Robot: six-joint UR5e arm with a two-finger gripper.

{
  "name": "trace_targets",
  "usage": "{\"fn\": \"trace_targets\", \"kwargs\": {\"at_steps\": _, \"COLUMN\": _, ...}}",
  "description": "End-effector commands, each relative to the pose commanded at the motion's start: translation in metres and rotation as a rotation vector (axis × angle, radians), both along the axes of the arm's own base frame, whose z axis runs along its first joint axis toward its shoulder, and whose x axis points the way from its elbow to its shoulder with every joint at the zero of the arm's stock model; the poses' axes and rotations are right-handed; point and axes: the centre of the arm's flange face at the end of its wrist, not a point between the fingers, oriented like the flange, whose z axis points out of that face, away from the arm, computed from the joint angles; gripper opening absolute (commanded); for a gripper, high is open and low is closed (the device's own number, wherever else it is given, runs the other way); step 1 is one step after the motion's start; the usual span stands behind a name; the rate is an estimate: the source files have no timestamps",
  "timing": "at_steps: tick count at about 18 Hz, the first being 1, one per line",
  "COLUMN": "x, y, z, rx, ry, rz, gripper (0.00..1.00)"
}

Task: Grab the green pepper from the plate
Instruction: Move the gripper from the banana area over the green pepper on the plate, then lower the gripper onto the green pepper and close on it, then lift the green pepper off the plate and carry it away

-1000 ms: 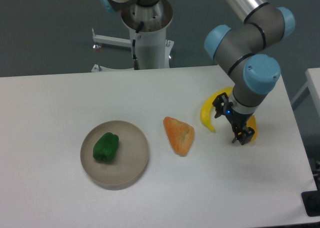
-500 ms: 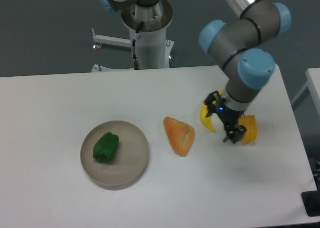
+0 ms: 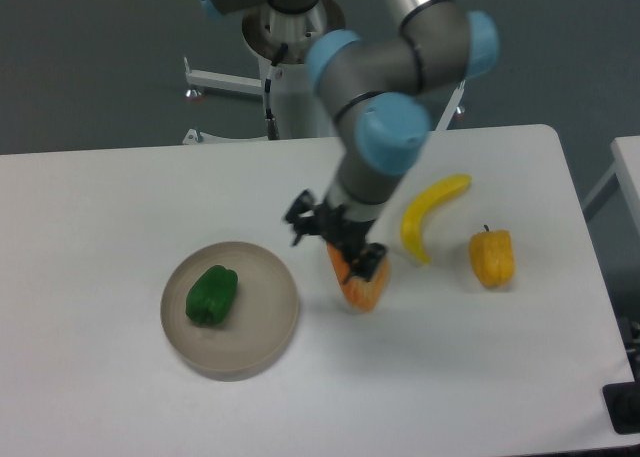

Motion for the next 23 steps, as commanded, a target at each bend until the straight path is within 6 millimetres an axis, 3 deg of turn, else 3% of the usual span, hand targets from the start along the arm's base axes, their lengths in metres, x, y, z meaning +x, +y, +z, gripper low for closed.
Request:
{"fn": "trace_targets", "kwargs": {"at_steps": 6, "x": 0.052, "y": 0.025, "z": -0.042, "rx": -0.074, "ry": -0.043, "rz": 0.064, "gripper": 1.0}}
{"fn": "trace_targets", "kwargs": {"at_steps": 8, "x": 0.057, "y": 0.027, "z": -0.057, "rx": -0.098, "ry": -0.053, "rz": 0.089, "gripper": 1.0}}
{"fn": "trace_targets", "kwargs": {"at_steps": 11, "x": 0.072, "y": 0.035, "z": -0.065, "rx": -0.092, "ry": -0.068, "rz": 0.13, "gripper": 1.0}}
{"fn": "trace_targets", "kwargs": {"at_steps": 15, "x": 0.074, "y": 0.04, "z": -0.071, "rx": -0.075, "ry": -0.061, "rz": 0.135, "gripper": 1.0}}
{"fn": "trace_targets", "kwargs": {"at_steps": 17, "x": 0.083, "y": 0.049, "z": -0.083, "rx": -0.064, "ry": -0.054, "rz": 0.164, "gripper": 1.0}}
{"fn": "trace_targets", "kwargs": {"at_steps": 18, "x": 0.082, "y": 0.05, "z": -0.086, "rx": -0.067, "ry": -0.053, "rz": 0.167, "gripper": 0.95}}
{"fn": "trace_targets", "kwargs": {"at_steps": 21, "x": 0.084, "y": 0.045, "z": -0.085, "rx": -0.076, "ry": -0.046, "rz": 0.167, "gripper": 0.38}}
{"fn": "trace_targets", "kwargs": {"at_steps": 23, "x": 0.082, "y": 0.043, "z": -0.071, "rx": -0.066, "ry": -0.008, "rz": 0.165, "gripper": 0.08}}
